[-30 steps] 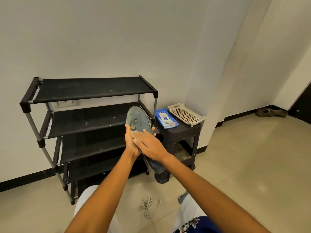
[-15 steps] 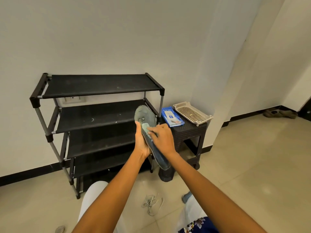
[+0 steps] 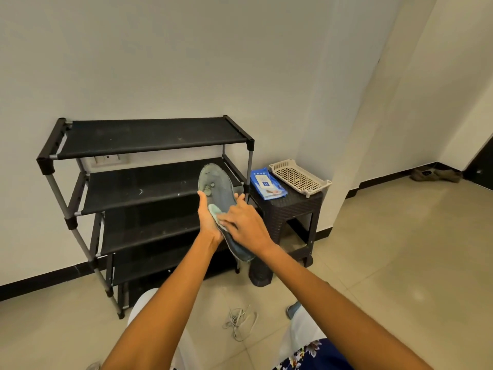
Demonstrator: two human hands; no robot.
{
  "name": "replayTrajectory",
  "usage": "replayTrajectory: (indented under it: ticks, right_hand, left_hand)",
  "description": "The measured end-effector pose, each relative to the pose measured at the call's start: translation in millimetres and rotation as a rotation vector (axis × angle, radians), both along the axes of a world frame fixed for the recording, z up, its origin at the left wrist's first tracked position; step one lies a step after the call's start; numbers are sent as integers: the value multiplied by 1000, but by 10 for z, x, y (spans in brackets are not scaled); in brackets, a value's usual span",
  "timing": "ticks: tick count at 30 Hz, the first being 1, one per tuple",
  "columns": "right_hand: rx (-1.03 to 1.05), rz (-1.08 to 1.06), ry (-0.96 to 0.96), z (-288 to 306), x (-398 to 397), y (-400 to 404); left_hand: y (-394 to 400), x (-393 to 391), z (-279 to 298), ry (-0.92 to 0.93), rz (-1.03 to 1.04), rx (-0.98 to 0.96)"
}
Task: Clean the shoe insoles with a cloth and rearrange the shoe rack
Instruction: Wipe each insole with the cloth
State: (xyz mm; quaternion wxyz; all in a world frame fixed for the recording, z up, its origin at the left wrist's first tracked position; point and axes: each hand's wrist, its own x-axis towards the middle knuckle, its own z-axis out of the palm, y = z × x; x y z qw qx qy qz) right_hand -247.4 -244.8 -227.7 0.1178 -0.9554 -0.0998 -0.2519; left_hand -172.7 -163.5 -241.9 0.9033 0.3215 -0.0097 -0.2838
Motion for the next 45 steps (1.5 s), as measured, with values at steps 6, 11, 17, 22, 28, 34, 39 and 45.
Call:
replayTrajectory:
  ticks: [6, 11, 17, 22, 28, 34, 39, 45]
  right_hand:
    - [93, -239, -10, 141, 204, -100]
    - [-5, 8, 46, 77, 27, -30]
    - [83, -203, -19, 131, 144, -97]
    - [23, 45, 95, 196, 70, -154]
    - [125, -335, 20, 560, 577, -358]
    - [-32, 49, 97, 310, 249, -59]
    - [-47, -255, 14, 348, 388, -352]
    - [208, -103, 75, 179, 322, -9]
  left_hand:
    - [-91, -157, 24, 18, 36, 45]
    - [12, 26, 23, 31, 20, -16]
    - [-95, -71, 105, -7, 24, 3]
    - [-7, -8, 33, -3, -21, -47]
    - [-86, -122, 167, -97, -51, -38]
    - [11, 21, 203, -72, 6, -9]
    - [-108, -82, 185, -54, -63, -28]
    - [-177, -78, 216, -40, 44, 2]
